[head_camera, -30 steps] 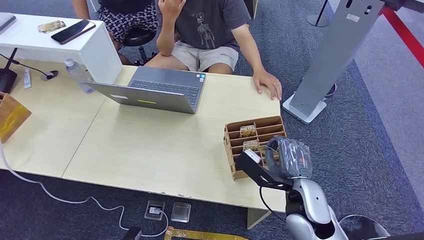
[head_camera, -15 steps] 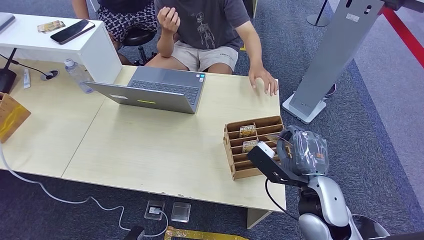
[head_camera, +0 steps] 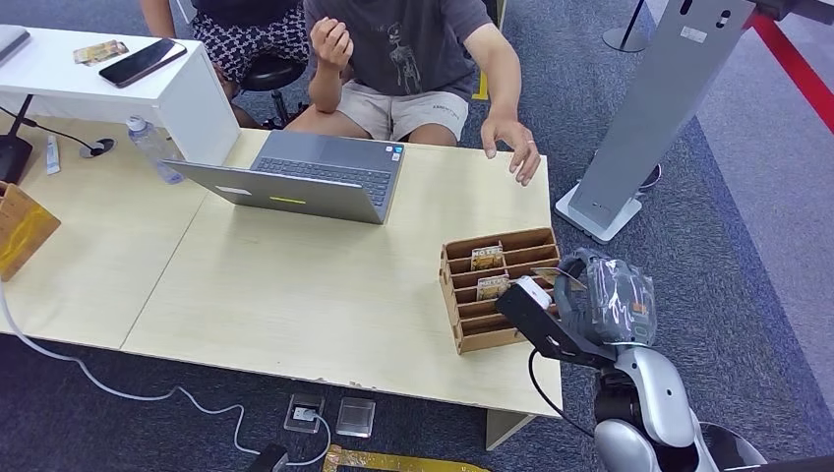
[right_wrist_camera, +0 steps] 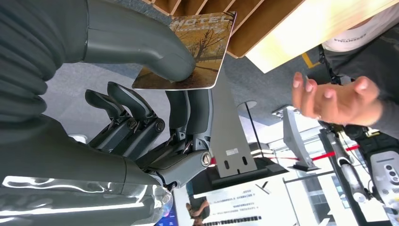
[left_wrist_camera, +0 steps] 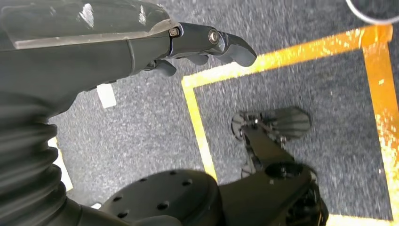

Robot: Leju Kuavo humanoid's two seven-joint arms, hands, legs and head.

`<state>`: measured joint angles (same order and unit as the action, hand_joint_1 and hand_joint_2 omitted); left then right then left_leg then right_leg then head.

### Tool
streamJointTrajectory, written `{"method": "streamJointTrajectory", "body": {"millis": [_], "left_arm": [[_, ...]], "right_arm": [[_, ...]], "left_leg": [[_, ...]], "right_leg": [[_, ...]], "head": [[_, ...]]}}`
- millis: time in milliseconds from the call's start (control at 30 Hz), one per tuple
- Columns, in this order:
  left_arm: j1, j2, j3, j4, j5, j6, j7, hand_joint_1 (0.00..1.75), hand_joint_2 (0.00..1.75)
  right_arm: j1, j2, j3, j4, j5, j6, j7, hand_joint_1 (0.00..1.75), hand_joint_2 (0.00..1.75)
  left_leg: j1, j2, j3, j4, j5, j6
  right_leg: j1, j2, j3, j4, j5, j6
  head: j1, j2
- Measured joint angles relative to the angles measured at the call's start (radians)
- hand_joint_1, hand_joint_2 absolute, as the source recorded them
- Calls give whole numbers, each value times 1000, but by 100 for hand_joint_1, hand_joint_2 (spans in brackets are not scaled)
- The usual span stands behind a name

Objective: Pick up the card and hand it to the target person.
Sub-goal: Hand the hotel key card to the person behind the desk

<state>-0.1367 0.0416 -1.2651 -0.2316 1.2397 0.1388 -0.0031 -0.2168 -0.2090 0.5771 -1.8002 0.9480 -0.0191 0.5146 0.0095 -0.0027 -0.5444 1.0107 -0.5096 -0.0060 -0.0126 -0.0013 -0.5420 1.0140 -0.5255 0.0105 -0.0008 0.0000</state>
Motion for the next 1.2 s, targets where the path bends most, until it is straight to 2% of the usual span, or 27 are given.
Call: {"method": "streamJointTrajectory", "body": {"millis": [133, 233, 467, 733, 967, 1200], "left_arm": [[-1, -16, -5, 0, -26, 45, -7, 0, 175], [-2, -18, -8, 0, -41, 39, -9, 0, 175], [-7, -15, -15, 0, -66, 9, -21, 0, 175], [-24, -2, -16, 0, -85, -6, -11, 0, 175], [-22, -13, -16, 0, -93, 21, -1, 0, 175], [-21, -21, -15, 0, -94, 24, -1, 0, 175]], "right_arm": [[4, 0, -22, 5, -20, -4, -4, 175, 175], [-17, 0, -36, 27, -60, -18, -35, 175, 175], [-164, 4, -59, 158, -111, -55, -120, 175, 175], [-318, 22, -74, 345, -130, -57, -143, 175, 175], [-399, 54, -72, 509, -117, -61, -171, 175, 175], [-483, 111, -66, 701, -149, -66, -234, 175, 175]], "left_leg": [[0, 0, -1, 0, 0, 0], [0, 0, -1, 0, 0, 0], [0, 0, -1, 0, 0, 0], [0, -1, -1, 0, 1, 0], [0, -2, -2, 0, 1, 0], [0, -2, -2, 0, 1, 0]], "right_leg": [[0, 0, 0, 0, 0, 0], [0, 0, 0, 0, 0, 0], [0, 0, 0, 1, 0, 0], [0, -1, 0, 1, 0, 0], [0, -1, 0, 1, 0, 0], [0, -1, 0, 1, 1, 0]], "head": [[1, 0], [1, 0], [0, 0], [0, 0], [0, 0], [0, 0]]}}
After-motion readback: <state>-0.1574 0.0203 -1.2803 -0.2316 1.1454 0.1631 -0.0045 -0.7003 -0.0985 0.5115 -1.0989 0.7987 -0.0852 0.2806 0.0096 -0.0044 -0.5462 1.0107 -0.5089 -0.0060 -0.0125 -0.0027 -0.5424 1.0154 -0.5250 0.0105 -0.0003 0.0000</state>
